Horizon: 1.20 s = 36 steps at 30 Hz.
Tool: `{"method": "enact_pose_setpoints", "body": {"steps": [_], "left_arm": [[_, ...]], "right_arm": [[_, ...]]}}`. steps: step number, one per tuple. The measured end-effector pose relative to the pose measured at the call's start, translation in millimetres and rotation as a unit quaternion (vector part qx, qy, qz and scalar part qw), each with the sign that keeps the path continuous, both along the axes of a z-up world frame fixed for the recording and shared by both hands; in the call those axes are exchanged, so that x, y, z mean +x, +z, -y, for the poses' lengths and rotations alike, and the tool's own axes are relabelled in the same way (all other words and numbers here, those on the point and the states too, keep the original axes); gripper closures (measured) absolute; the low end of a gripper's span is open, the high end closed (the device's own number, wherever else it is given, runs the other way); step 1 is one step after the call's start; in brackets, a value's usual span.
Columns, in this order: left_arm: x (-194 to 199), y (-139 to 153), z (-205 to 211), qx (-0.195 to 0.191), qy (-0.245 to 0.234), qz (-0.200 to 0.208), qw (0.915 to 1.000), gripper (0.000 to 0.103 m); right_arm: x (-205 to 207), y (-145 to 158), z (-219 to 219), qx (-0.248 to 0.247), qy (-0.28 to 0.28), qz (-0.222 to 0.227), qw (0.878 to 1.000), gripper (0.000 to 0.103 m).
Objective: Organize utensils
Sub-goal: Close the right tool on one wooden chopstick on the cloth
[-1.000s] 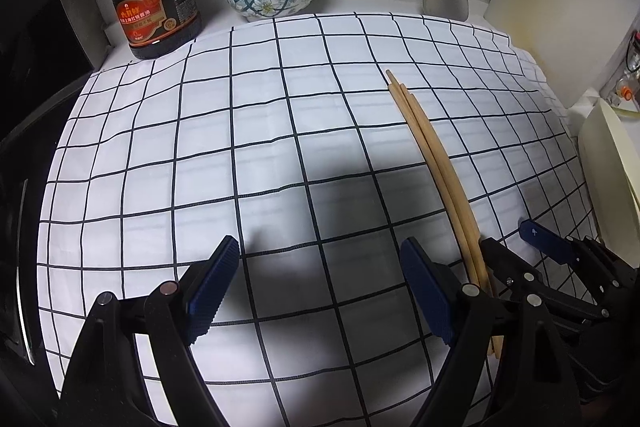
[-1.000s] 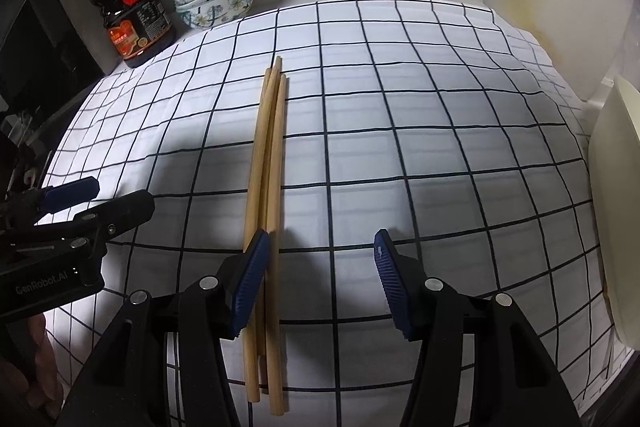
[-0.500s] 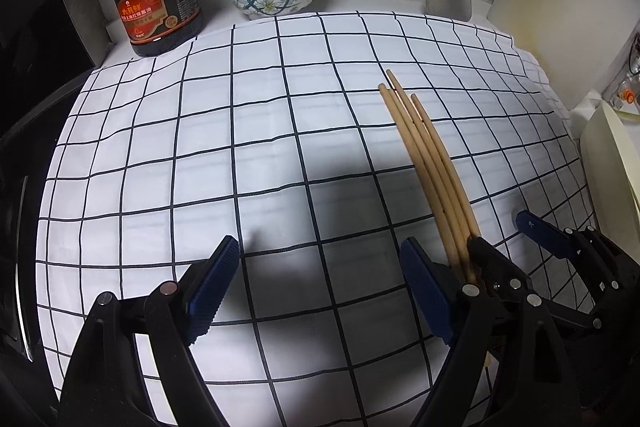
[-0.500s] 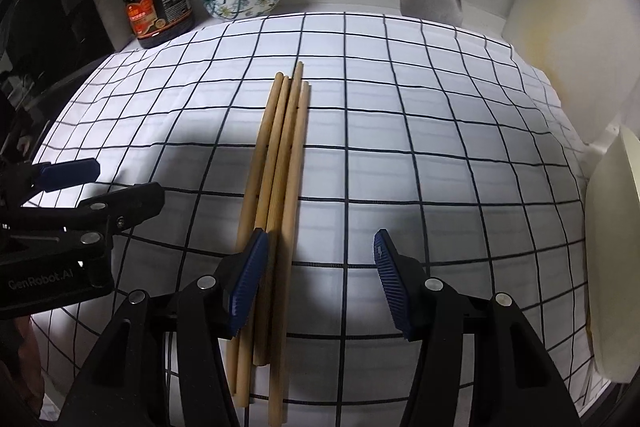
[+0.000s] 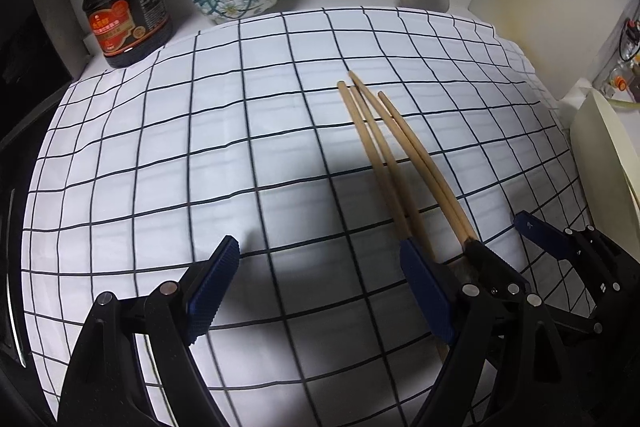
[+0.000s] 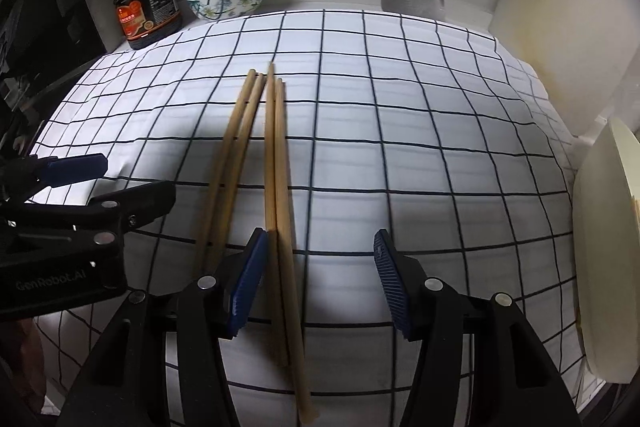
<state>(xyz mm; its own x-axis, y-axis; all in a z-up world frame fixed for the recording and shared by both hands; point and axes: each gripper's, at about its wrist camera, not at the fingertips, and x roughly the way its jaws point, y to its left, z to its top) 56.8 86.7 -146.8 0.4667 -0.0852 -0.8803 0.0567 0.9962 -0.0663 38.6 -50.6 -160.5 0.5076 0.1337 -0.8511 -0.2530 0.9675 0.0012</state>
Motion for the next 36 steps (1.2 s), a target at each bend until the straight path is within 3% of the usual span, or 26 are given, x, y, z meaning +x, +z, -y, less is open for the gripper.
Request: {"method": "enact_pose_setpoints", "body": {"steps": [4,26,31,36], "left_arm": [[4.5,-4.2,5.8,-0.004,-0.002,-0.001,1.0,0.022],[9.4,-13.6,6.9,0.0,0.005,-0.006,1.0,0.021],[13.3,-15.7,9.7,0.004,0.004,-0.001,1.0,0.015],[18.5,-20.5,15.8,0.016,0.003,-0.003,0.9999,0.006]], "right_arm": [[-0.3,4.1,4.9,0.013,-0.002,0.004,1.0,0.051],[17.2,-3.9,15.1,-0.011,-0.013,0.007,1.0,0.051],[25.5,-3.4,30.5,-0.011,-0.034,0.008,0.999,0.051],[24.7,-3.5,29.5,-0.011,-0.019,0.009,1.0,0.051]]}}
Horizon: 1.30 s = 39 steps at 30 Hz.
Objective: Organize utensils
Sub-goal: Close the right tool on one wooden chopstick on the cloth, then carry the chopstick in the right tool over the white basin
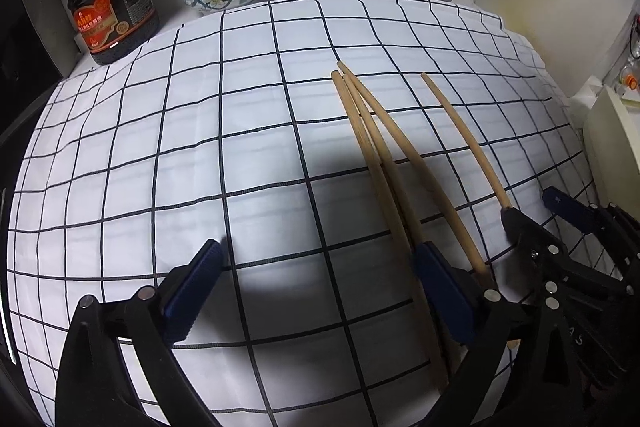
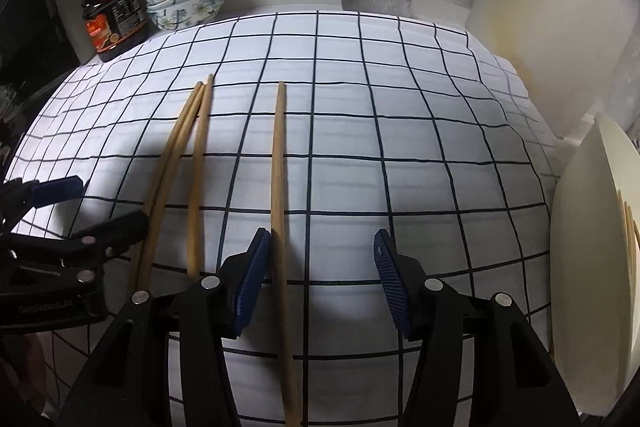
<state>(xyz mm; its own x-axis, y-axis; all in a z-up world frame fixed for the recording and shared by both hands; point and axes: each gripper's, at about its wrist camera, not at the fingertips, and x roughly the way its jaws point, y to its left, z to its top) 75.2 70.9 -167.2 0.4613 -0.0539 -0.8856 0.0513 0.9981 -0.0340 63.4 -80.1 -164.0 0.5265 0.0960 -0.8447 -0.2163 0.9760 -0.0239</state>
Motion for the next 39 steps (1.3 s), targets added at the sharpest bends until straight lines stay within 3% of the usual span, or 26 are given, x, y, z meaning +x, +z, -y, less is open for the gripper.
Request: {"method": "enact_pose_setpoints", "body": {"steps": [3,6,11,14,16,18,19,21,29,39], "left_arm": [[-0.3,-2.2,3.3,0.021,-0.004,0.003,0.9998,0.006],[-0.8,-1.9,-2.6,0.017,0.004,0.006,0.9998,0.009],[-4.2,0.9,-11.2,0.018,0.017,0.02,0.9995,0.021],[-3.8,4.2,-10.1,0.017,0.014,0.026,0.9994,0.039],[-4.0,7.3,-8.6,0.015,0.009,0.028,0.9995,0.061],[-4.0,9.1,-7.4,0.013,0.007,0.027,0.9995,0.076],[-4.2,9.2,-6.7,0.013,0.006,0.026,0.9996,0.085],[-4.6,9.2,-4.9,0.011,-0.001,0.022,0.9997,0.095],[-16.1,17.1,-8.9,-0.016,-0.01,-0.004,0.9998,0.096],[-31.7,83.6,35.4,-0.035,-0.073,0.033,0.9962,0.096]], "right_arm": [[0.2,-0.2,-2.0,0.005,0.001,-0.001,1.0,0.051],[-0.7,-0.4,-3.0,0.005,0.004,0.001,1.0,0.051],[1.1,-0.9,-5.1,0.007,0.01,0.005,1.0,0.051],[6.0,-1.2,-10.9,0.013,0.021,0.005,1.0,0.058],[8.0,-0.1,-16.2,0.013,0.035,0.002,0.999,0.07],[7.8,0.7,-21.5,0.01,0.046,0.0,0.999,0.079],[7.8,1.3,-22.6,0.01,0.048,-0.002,0.999,0.091],[7.6,1.9,-24.2,0.004,0.047,-0.005,0.999,0.097],[-5.4,13.7,-5.3,0.054,0.001,-0.024,0.998,0.097],[-47.4,80.2,46.0,0.112,-0.043,0.018,0.993,0.097]]}}
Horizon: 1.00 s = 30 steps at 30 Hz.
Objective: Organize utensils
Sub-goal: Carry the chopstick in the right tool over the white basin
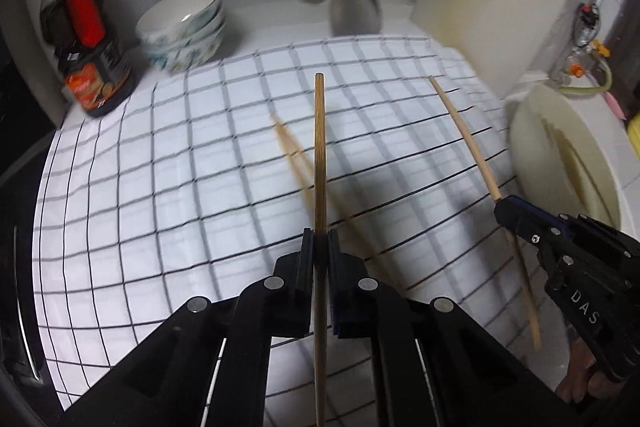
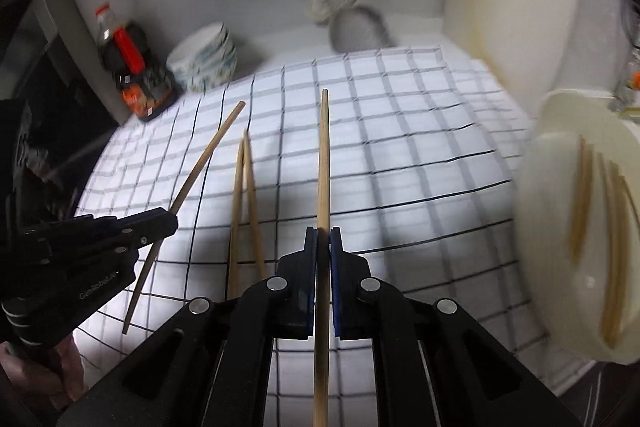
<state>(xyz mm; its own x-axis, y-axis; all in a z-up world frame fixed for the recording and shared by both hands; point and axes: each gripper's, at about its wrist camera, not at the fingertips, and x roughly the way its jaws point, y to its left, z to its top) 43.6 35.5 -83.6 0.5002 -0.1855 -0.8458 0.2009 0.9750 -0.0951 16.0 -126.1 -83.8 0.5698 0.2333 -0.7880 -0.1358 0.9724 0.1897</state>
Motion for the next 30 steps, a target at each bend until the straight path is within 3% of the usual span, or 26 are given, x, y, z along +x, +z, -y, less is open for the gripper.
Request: {"method": "enact_pose_setpoints", "body": {"steps": [7,13,21,30], "left_arm": [[0.3,43.4,83.2,-0.03,-0.086,0.036,0.9952,0.096],[-1.9,61.6,177.6,-0.059,-0.169,0.036,0.9832,0.096],[9.8,47.6,270.5,-0.068,-0.228,-0.003,0.9712,0.096],[30.9,13.4,314.2,-0.043,-0.233,-0.041,0.9708,0.096]], "right_arm": [[-24.9,33.6,85.6,-0.001,-0.085,0.025,0.996,0.097],[-50.2,41.9,173.6,-0.003,-0.179,0.033,0.983,0.097],[-55.4,30.0,264.3,0.001,-0.249,0.016,0.968,0.097],[-29.8,-7.9,297.4,0.026,-0.271,-0.027,0.962,0.097]]}}
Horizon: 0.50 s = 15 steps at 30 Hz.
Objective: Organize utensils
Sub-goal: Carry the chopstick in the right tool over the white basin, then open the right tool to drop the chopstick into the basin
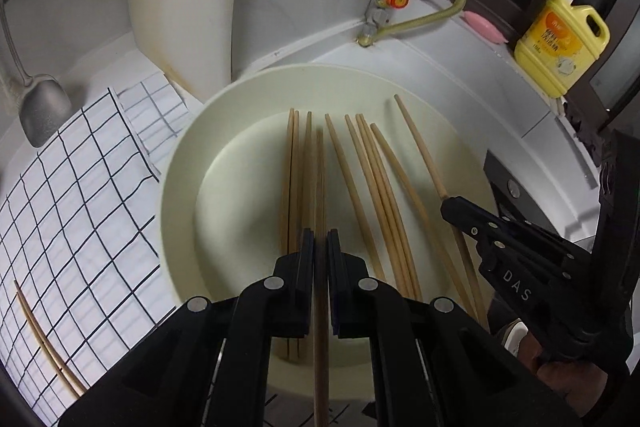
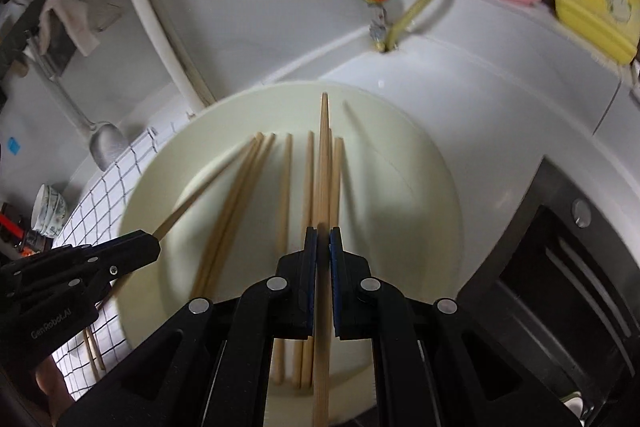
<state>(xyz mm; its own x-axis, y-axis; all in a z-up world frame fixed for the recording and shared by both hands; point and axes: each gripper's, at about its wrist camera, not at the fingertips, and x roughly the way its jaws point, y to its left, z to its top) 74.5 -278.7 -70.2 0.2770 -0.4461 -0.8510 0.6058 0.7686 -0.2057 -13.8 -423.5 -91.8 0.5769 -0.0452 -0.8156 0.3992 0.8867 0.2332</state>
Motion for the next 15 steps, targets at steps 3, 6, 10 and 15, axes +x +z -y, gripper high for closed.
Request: {"method": "enact_pose_setpoints", "body": {"steps": [3,6,10,15], "left_arm": [[4.1,-7.3,5.6,0.007,0.001,-0.003,1.0,0.096],[10.0,-14.1,10.7,0.012,0.004,-0.006,0.9999,0.096],[17.6,-21.0,21.9,0.02,0.006,-0.006,0.9998,0.096],[23.7,-18.2,28.8,0.036,0.01,-0.002,0.9993,0.086]], "right_arm": [[6.5,-12.9,4.1,0.015,-0.002,-0.011,1.0,0.097],[11.5,-21.1,4.6,0.025,0.0,-0.014,1.0,0.097],[18.7,-24.7,2.7,0.026,0.002,-0.018,0.999,0.097],[18.6,-13.1,3.5,0.015,-0.001,-0.005,1.0,0.084]]}}
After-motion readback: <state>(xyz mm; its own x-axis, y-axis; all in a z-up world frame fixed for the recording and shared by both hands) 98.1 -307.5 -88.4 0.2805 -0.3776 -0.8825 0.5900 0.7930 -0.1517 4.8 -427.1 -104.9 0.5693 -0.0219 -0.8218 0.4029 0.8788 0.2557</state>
